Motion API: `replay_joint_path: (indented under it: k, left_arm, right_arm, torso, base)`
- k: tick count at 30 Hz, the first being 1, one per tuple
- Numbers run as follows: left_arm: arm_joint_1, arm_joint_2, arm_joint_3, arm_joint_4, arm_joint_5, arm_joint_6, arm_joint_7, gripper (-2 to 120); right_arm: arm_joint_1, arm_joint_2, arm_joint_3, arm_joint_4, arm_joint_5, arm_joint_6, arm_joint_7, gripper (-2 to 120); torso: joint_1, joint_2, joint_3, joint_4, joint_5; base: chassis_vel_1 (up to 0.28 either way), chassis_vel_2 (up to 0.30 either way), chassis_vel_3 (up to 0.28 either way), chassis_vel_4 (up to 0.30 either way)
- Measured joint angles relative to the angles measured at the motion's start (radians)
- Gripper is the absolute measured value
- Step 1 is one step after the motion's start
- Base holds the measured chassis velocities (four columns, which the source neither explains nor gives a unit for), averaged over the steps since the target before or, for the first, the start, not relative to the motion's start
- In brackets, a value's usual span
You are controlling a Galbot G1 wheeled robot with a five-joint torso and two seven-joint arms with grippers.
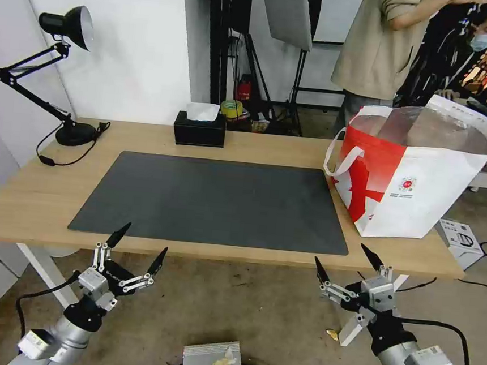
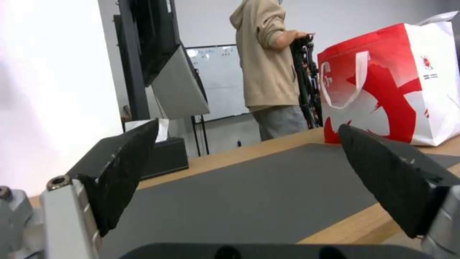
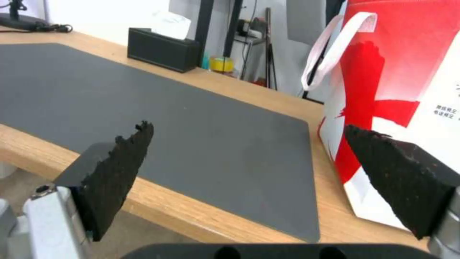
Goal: Pick up the trash from the table and place it into the takeout bag.
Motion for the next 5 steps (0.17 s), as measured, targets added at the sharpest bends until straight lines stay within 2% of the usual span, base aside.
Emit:
replay_joint_path:
  k: [5]
  left_arm:
    - [0.0, 0.0, 0.0, 0.0, 0.0, 0.0, 0.0, 100]
  right_arm:
    - [0.0, 0.0, 0.0, 0.0, 0.0, 0.0, 0.0, 100]
  torso:
    - [0.0, 0.0, 0.0, 0.0, 0.0]
  base:
    - [0.0, 0.0, 0.0, 0.0]
